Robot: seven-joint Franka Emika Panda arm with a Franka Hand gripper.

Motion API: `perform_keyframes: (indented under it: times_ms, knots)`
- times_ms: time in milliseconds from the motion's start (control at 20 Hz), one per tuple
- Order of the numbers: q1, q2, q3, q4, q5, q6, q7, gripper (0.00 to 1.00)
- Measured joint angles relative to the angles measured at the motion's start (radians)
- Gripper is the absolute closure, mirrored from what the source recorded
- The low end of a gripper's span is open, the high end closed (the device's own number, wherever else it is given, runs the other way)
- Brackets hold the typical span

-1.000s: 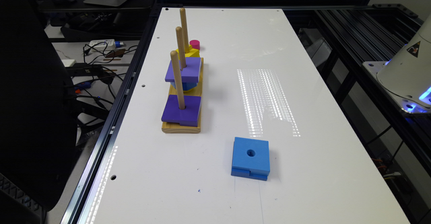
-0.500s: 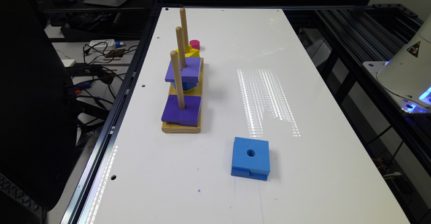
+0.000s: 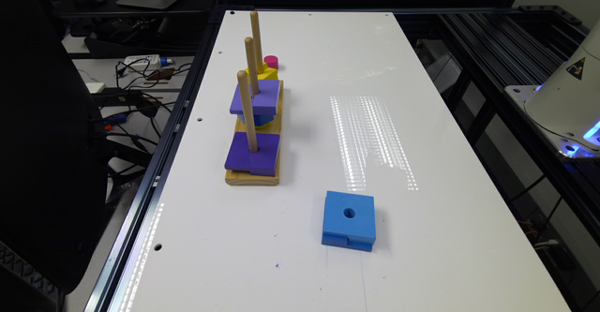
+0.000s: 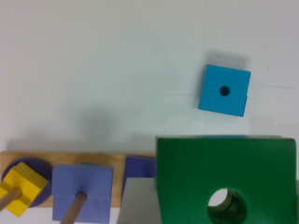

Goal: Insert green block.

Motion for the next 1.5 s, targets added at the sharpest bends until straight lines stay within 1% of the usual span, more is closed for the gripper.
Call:
perform_keyframes:
  times_ms: [450, 700, 1200, 1500]
  knots:
    - [-0.004, 0.061, 0.000, 0.000, -0.0161, 0.060, 0.000, 1.00]
    - [-0.007, 0.098, 0.000, 0.000, -0.0283, 0.098, 0.000, 1.00]
    - [-0.009, 0.156, -0.002, 0.000, -0.0443, 0.160, 0.000, 1.00]
    - [-0.009, 0.175, -0.003, 0.000, -0.0496, 0.181, 0.000, 1.00]
